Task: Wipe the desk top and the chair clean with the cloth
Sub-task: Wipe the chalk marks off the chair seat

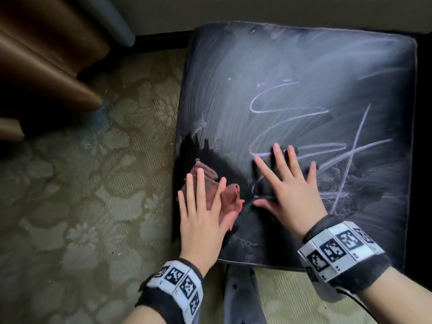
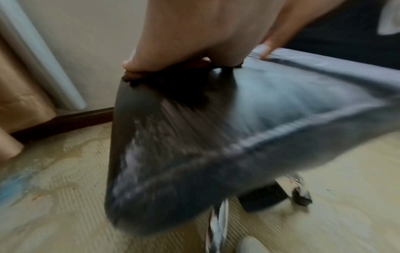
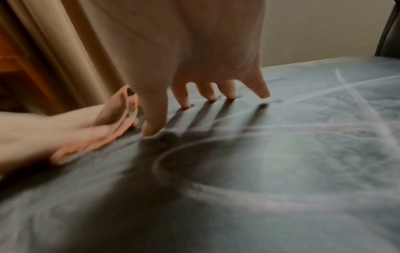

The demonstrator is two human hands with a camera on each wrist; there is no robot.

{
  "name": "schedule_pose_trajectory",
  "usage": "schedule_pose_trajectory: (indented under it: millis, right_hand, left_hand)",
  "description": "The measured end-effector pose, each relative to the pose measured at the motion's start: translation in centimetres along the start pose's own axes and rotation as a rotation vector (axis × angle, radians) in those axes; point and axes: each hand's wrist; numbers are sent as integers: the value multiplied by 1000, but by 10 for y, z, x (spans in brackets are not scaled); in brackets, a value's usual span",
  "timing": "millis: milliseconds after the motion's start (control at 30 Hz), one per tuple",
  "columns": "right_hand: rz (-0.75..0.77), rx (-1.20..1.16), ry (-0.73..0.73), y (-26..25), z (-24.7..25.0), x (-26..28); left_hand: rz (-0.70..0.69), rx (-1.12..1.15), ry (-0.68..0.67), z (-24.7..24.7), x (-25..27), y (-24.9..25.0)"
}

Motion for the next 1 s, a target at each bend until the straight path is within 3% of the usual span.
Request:
schedule_pose_trajectory:
  millis: [67,167,300,533,633,767,933,1000]
  right_hand:
    - [-35,18,1,2,2,-22]
    - [-87,42,-78,10,-7,-43]
    - [-54,68,-64,15,-20,-36]
    - [-25,51,-48,15,-17,-35]
    - [-19,50,-60,17,-18,-35]
    - [-10,52,-58,17,-18,-33]
    - [6,37,-83,18,-16,-30]
    - [18,37,-92,20,-14,-30]
  left_hand:
    - [-49,18,12,1,-9,-9]
    - [-87,93,56,5,-66,-25]
    - [57,167,-5,13,-129,-30]
    - [-81,56,28,7,-40,-7]
    - [-79,74,74,6,-79,-16]
    - [78,123,44,10,-134,-21]
    - [89,117,-5,5,-48,1]
    - [58,116,-31,5,-45,-6]
Point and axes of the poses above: each hand's wrist, its own x-axis away from the middle knuckle, its own z-axis out of the back of the hand, y = z × x, and after that the axes turned 9 degrees about y, right-handed
